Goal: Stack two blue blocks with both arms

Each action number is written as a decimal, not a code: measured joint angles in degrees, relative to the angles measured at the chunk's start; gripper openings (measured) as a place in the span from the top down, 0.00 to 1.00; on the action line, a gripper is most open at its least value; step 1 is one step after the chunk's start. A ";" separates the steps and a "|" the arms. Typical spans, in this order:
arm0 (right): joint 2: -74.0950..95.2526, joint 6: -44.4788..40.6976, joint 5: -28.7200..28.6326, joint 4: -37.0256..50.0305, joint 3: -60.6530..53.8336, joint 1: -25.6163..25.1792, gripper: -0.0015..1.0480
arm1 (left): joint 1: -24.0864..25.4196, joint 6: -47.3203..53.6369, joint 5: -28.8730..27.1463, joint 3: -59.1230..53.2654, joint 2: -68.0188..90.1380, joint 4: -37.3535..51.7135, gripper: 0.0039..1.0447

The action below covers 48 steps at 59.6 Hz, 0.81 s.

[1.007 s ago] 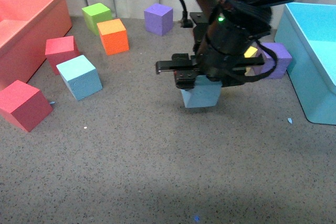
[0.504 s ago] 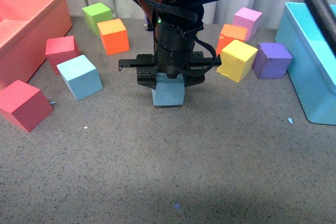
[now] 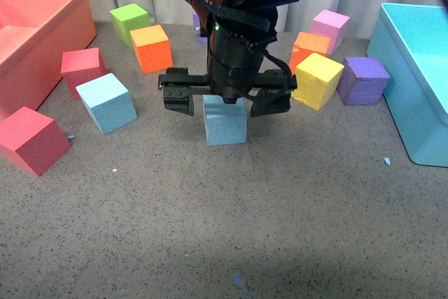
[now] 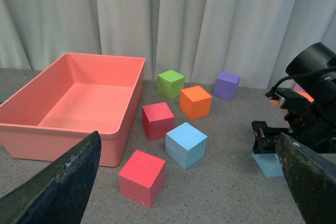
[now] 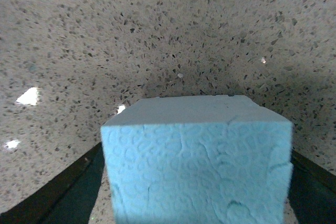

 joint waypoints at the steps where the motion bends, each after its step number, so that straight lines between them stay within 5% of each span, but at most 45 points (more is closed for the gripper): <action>1: -0.98 -0.11 0.07 0.70 -0.76 -0.04 0.08 | 0.02 0.00 0.00 0.00 0.00 0.00 0.06; 15: -10.27 -1.09 1.29 5.79 -5.55 -0.90 0.09 | 0.00 0.00 -0.02 0.00 0.00 0.00 0.06; 18: -11.30 -3.21 6.01 13.07 -8.68 -0.87 0.13 | 0.02 0.00 0.00 0.00 0.00 0.00 0.06; 23: -14.99 -13.81 19.96 39.12 -24.00 -1.81 0.27 | 0.02 0.00 0.07 0.00 0.00 0.00 0.06; 34: -25.18 -23.41 18.78 87.45 -54.14 -7.50 0.56 | 0.00 0.00 -0.13 0.00 0.00 0.00 0.06; 41: -35.47 -24.79 16.11 97.24 -64.63 -11.56 0.74 | 0.00 0.00 -0.09 0.00 0.00 0.00 0.06; 48: -42.75 -25.38 13.11 95.56 -72.98 -14.45 0.93 | 0.00 0.00 0.00 0.00 0.00 0.00 0.06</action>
